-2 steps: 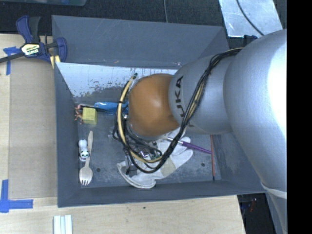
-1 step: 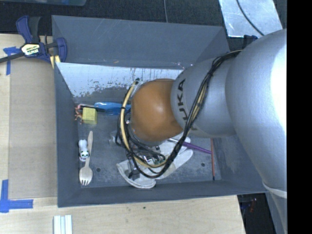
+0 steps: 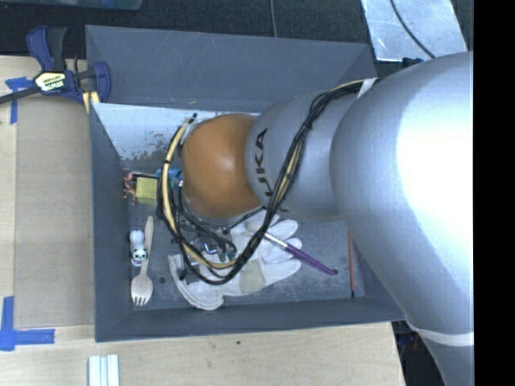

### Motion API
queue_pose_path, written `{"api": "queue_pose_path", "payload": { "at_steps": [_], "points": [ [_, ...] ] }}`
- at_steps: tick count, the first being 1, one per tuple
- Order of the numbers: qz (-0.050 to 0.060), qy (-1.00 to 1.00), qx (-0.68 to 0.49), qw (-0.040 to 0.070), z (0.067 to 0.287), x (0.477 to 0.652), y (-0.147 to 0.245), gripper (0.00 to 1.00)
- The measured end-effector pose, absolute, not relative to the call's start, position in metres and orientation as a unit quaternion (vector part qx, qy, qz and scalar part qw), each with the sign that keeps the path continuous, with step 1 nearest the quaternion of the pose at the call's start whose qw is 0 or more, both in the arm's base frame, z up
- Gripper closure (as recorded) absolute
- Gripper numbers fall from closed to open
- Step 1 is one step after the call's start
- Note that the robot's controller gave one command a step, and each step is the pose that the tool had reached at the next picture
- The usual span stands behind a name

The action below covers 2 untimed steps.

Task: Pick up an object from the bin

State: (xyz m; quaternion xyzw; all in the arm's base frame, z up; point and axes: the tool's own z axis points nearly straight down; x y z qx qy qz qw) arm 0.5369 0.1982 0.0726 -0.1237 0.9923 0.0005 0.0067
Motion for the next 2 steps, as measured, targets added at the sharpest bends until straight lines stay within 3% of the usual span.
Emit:
{"api": "queue_pose_path", "payload": {
  "at_steps": [1, 2],
  "points": [
    [0.0, 0.996, -0.09, 0.005, 0.0786, 0.5067, 0.1445, 1.0],
    [0.0, 0.996, -0.09, 0.005, 0.0786, 0.5067, 0.1446, 1.0]
  ]
}}
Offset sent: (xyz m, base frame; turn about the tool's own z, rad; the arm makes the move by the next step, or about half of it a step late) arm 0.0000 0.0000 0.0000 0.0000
